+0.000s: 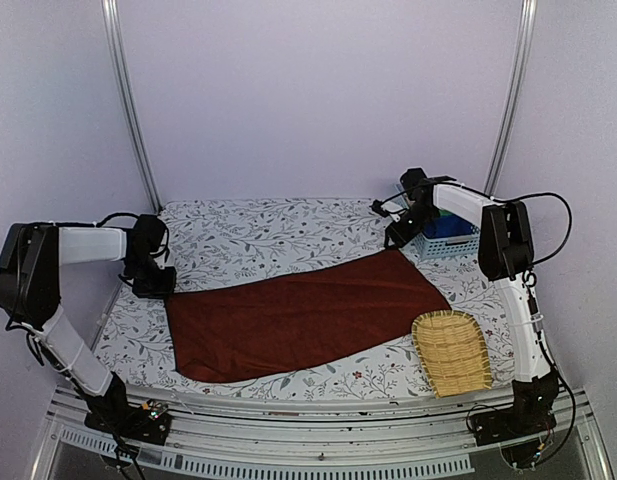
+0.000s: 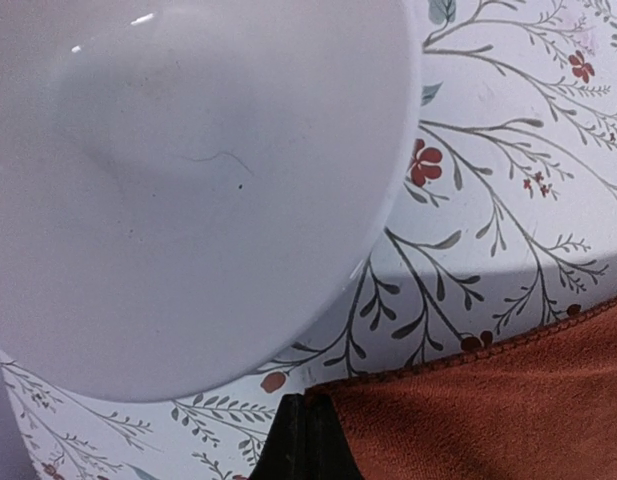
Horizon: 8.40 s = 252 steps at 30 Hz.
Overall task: Roll the towels
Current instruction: Smooth out the towel at the center of the board, then pick up the towel from the center of the board, then put down the towel at the center of the board, then smooth out the towel at the center of the board, then adjust the bin at the corner of the board.
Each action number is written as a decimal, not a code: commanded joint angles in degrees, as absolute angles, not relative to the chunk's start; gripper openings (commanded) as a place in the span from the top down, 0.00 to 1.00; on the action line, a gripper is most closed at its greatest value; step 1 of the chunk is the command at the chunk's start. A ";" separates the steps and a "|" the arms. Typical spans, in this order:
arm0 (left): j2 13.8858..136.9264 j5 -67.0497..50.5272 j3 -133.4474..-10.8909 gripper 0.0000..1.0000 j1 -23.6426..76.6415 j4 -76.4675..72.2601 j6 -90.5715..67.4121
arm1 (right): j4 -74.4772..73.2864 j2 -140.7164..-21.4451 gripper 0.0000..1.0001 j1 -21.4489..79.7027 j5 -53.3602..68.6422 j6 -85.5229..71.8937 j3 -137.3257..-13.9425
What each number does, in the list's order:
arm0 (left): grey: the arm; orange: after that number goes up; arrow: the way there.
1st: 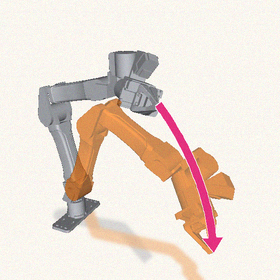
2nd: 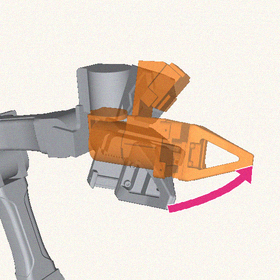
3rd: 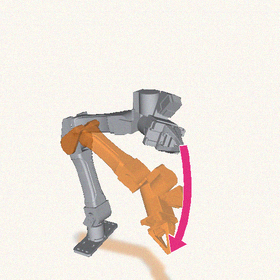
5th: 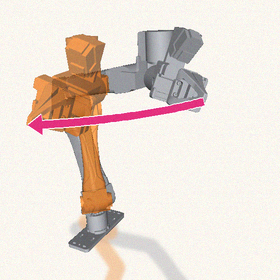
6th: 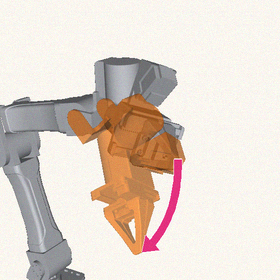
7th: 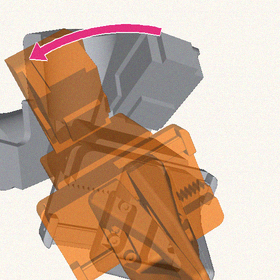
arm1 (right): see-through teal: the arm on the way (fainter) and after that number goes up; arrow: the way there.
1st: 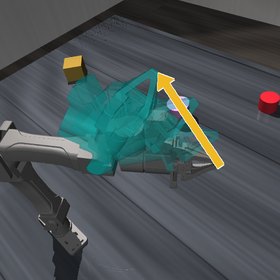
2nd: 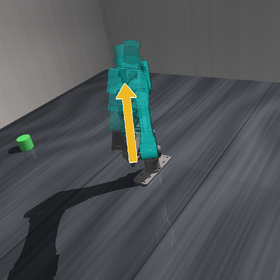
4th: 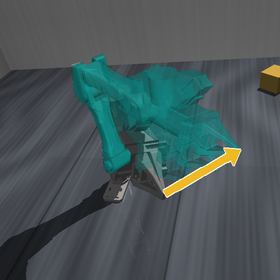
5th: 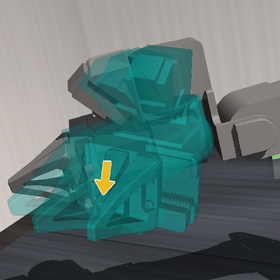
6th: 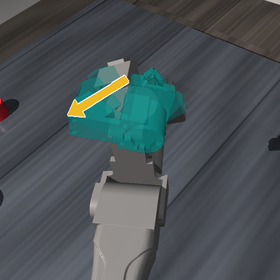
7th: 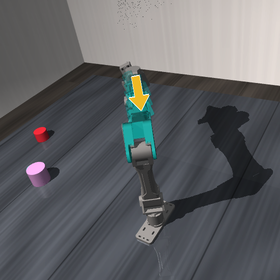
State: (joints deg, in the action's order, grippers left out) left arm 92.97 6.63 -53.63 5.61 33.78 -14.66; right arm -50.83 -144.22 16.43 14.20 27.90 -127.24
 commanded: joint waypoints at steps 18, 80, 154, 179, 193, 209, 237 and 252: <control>88.06 7.61 -55.23 1.00 4.99 35.24 -13.39 | -56.77 -141.74 0.98 15.57 15.96 28.01 -126.08; 77.31 7.78 -53.33 0.57 6.50 35.77 -28.82 | -36.09 -135.94 0.59 10.83 24.35 18.36 -129.22; 71.18 -13.29 -35.15 0.96 39.88 40.52 -41.17 | -38.14 -112.37 0.75 10.80 15.21 38.97 -78.96; 69.94 -6.54 -29.11 0.96 46.87 48.07 -54.16 | -36.30 -102.31 0.75 10.73 10.02 42.54 -60.82; 70.61 0.27 -53.70 0.61 38.04 56.78 -40.11 | -50.05 -116.00 0.56 10.83 16.09 41.67 -101.77; 80.22 -0.60 -53.36 0.55 28.80 38.24 -28.54 | -42.90 -143.74 0.49 13.61 16.22 36.66 -133.07; 77.19 -1.17 -47.92 0.54 28.82 35.86 -28.03 | -39.01 -139.39 0.45 7.07 -4.87 32.48 -123.89; 76.14 -2.94 -45.78 0.53 28.92 34.28 -29.09 | -38.29 -133.21 0.44 13.62 13.67 34.56 -121.02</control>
